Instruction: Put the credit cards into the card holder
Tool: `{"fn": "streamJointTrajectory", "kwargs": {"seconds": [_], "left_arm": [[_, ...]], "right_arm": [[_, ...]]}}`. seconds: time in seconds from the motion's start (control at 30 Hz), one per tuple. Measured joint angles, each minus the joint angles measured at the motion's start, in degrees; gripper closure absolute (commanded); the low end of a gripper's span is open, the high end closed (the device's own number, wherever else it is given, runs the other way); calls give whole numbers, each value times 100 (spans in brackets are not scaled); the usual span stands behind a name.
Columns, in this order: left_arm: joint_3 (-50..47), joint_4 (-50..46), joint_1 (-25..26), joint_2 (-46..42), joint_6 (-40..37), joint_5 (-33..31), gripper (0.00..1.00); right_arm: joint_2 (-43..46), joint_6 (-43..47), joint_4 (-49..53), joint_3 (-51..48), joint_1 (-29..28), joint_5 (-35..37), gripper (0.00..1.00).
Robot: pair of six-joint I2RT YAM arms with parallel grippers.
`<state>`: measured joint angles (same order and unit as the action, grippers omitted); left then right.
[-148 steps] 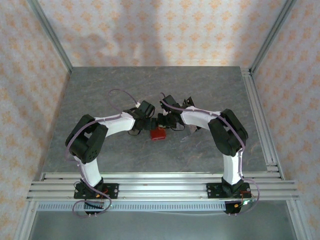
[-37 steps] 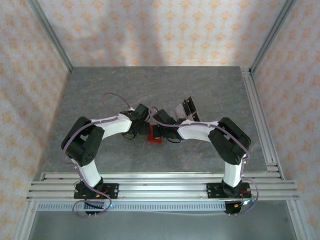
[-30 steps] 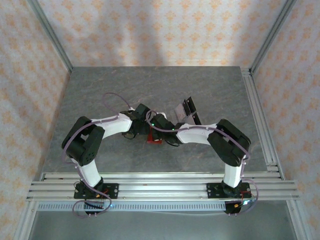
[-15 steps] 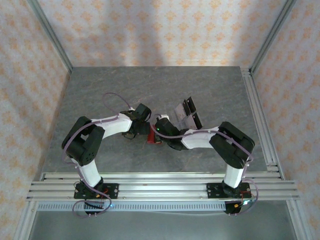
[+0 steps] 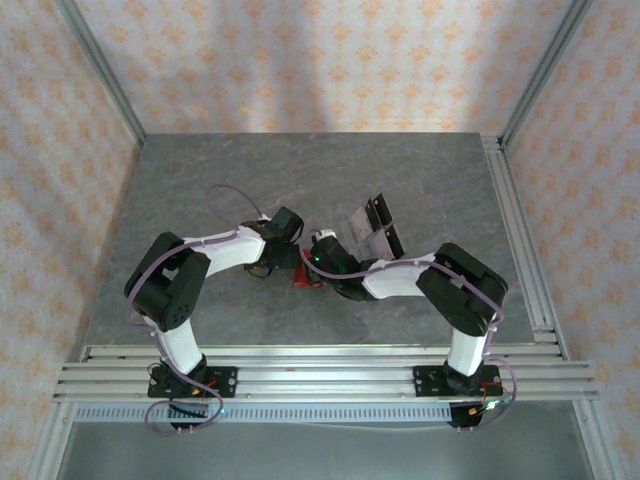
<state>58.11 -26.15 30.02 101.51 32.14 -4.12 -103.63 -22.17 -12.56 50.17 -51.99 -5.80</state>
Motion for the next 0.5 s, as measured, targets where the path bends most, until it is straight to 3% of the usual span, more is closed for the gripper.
{"fn": "streamJointTrajectory", "kwargs": {"seconds": [0.3, 0.5], "left_arm": [[188, -341, -7, 2, -46, -105, 5], [638, -463, -190, -2, -68, -133, 5]], "right_arm": [[26, 256, 2450, 1187, 68, -236, 40], [542, 400, 3410, 1521, 229, -590, 24]]}}
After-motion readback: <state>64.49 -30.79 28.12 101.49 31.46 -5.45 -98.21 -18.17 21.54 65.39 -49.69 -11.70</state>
